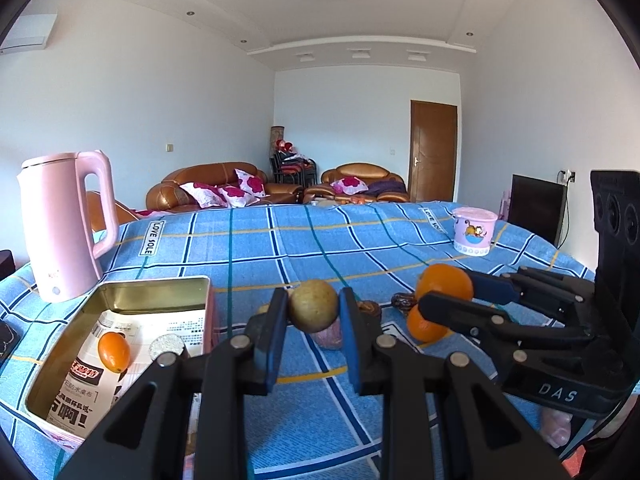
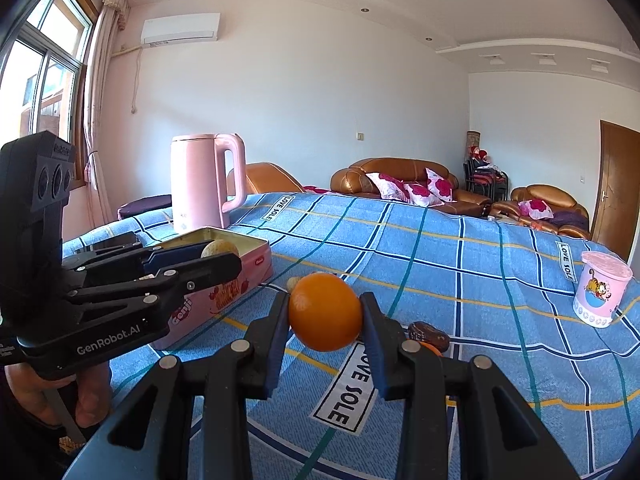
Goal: Organize fruits
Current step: 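Lift the small fruit with the left gripper while the right gripper lifts the orange toward the tin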
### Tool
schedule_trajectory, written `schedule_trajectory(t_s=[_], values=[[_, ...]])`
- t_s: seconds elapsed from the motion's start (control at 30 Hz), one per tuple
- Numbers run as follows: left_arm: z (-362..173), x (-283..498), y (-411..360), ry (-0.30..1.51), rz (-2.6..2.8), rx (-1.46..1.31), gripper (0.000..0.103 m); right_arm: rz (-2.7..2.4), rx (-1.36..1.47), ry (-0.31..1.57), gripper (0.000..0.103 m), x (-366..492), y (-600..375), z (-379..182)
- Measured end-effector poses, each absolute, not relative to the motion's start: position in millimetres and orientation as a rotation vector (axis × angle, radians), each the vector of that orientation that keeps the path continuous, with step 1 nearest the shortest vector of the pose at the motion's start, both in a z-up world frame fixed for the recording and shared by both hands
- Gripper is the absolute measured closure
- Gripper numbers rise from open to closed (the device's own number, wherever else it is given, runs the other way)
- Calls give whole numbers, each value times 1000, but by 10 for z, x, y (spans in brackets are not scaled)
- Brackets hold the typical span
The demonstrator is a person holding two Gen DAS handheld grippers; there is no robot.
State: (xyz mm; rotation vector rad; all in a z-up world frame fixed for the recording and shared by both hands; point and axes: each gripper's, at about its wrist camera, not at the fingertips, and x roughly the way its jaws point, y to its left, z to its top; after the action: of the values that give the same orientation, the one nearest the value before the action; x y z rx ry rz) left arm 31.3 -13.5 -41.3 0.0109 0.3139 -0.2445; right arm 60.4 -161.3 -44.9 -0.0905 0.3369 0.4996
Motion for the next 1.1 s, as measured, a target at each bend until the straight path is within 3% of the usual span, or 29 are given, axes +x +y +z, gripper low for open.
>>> schedule_trajectory(t_s=[1.1], values=[[-303, 230, -135, 309, -201, 30, 76, 507, -85, 324, 66, 573, -1598, -278]])
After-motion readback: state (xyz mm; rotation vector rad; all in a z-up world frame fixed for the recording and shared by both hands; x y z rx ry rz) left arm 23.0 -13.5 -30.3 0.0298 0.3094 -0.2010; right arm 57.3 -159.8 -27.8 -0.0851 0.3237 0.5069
